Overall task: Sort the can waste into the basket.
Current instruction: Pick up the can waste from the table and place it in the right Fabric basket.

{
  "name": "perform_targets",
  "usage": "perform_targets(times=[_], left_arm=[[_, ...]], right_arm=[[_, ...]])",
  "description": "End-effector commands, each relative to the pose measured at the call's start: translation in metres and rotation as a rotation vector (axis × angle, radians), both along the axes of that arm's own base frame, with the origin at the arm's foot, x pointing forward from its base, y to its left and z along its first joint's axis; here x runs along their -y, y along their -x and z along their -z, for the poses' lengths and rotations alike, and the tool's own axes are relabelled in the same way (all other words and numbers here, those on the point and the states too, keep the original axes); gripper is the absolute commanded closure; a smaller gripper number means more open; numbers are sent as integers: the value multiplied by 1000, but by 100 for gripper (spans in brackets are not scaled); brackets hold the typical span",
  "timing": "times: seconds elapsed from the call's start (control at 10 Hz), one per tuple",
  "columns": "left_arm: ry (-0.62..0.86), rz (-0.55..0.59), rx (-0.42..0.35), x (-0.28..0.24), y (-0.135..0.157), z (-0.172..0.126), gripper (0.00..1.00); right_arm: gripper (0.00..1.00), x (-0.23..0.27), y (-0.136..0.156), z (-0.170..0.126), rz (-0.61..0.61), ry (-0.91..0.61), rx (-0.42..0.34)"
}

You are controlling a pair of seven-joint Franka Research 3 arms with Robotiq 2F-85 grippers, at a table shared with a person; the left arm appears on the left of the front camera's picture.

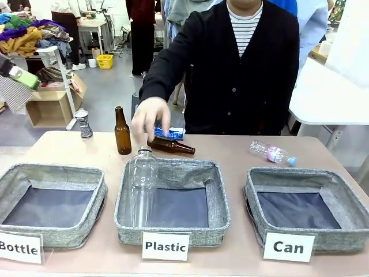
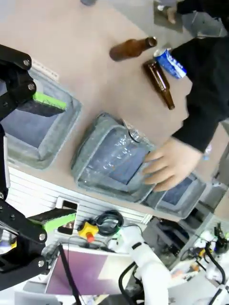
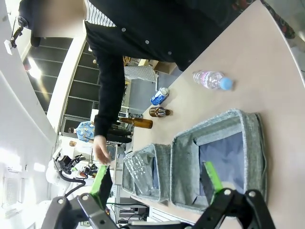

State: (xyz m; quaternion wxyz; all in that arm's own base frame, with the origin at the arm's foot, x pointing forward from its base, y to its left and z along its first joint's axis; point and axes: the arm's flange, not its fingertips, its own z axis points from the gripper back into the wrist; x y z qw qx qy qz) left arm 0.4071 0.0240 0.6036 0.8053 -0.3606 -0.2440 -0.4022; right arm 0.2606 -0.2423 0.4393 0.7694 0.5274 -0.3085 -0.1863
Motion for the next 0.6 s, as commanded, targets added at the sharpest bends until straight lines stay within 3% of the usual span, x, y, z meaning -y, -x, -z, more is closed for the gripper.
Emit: perform_targets(times=[0.0, 0.3, 0.5], left_arm=[[14, -92, -18, -64, 18, -9, 0], [129, -313, 45, -163, 91, 16, 0], [158, -329, 89, -175, 108, 25, 0]], right_arm=[[0, 2, -2, 0, 0, 2, 35], [0, 2, -2, 0, 0, 2, 35], [0, 2, -2, 0, 0, 2, 35]])
